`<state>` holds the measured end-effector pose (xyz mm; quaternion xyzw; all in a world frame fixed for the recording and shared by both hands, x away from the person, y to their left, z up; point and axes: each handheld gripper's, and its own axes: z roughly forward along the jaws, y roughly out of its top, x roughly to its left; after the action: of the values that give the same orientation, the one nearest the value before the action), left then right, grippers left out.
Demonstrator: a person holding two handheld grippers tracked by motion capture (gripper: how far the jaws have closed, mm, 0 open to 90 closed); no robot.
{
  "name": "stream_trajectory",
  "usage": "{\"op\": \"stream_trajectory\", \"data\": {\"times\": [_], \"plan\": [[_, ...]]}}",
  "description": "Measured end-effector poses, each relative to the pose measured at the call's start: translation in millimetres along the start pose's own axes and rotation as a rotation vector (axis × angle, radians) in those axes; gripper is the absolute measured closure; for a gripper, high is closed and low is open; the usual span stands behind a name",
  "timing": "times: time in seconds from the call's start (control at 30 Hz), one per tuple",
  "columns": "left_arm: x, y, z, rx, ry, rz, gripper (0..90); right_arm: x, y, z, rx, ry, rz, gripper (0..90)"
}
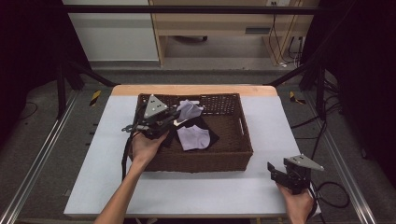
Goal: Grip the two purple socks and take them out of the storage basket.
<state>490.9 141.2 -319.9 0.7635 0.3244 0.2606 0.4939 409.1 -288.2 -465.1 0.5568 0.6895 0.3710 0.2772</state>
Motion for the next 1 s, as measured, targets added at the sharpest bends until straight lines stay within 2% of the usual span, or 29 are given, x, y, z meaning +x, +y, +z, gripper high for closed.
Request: {"op": "stream_trajectory", "data": {"times": [0.1, 0.17, 0.2, 0.23, 0.37, 0.4, 0.43, 0.47, 0.5, 0.57, 0.63, 0.67, 0.8, 1.0], "plan": [[-2.0, -0.4, -8.4, -0.018, -0.007, -0.002, 85.9, 0.0, -0.2, -0.4, -0.001, -0.003, 0.003, 33.4], [-3.2, -1.1, -22.5, -0.047, -0.025, -0.010, 85.8, -0.3, -0.1, -0.3, -0.001, -0.003, 0.003, 33.4], [-3.2, -1.1, -22.5, -0.047, -0.025, -0.010, 85.8, -0.3, -0.1, -0.3, -0.001, -0.003, 0.003, 33.4], [-3.0, -1.7, -31.3, -0.072, -0.042, -0.038, 85.9, -0.2, 0.0, 0.0, 0.000, -0.002, 0.001, 33.4], [-3.3, -2.8, -44.0, -0.090, -0.051, -0.044, 85.9, 0.5, 0.0, 0.4, 0.002, -0.004, -0.002, 33.4], [-5.0, -4.2, -52.1, -0.107, -0.057, -0.050, 85.9, 0.5, -0.1, 0.2, 0.002, -0.004, -0.002, 33.4], [-5.0, -4.2, -52.1, -0.107, -0.057, -0.050, 85.9, 0.2, -0.1, 0.0, 0.000, -0.004, -0.003, 33.4], [-6.5, -6.0, -60.6, -0.114, -0.066, -0.049, 85.9, 0.1, -0.1, -0.2, -0.001, -0.004, 0.000, 33.4], [-6.5, -6.0, -60.6, -0.114, -0.066, -0.049, 85.9, 0.1, -0.1, -0.2, -0.001, -0.004, 0.000, 33.4], [-9.0, -9.8, -72.9, -0.124, -0.073, -0.044, 86.0, -0.2, -0.3, -0.3, 0.003, -0.004, 0.007, 33.4], [-10.2, -11.3, -76.3, -0.127, -0.073, -0.041, 86.0, -0.2, -0.3, -0.3, 0.003, -0.004, 0.006, 33.4], [-12.1, -14.3, -83.0, -0.125, -0.077, -0.030, 86.0, 0.0, -0.3, -0.1, 0.004, -0.002, 0.004, 33.4], [-15.3, -19.0, -91.6, -0.122, -0.081, -0.016, 86.0, -0.1, -0.4, 0.3, 0.005, -0.001, 0.000, 33.4], [-22.3, -27.9, -109.5, -0.141, -0.098, -0.003, 86.0, -0.2, -0.7, -0.1, 0.006, -0.003, 0.006, 33.5]]}}
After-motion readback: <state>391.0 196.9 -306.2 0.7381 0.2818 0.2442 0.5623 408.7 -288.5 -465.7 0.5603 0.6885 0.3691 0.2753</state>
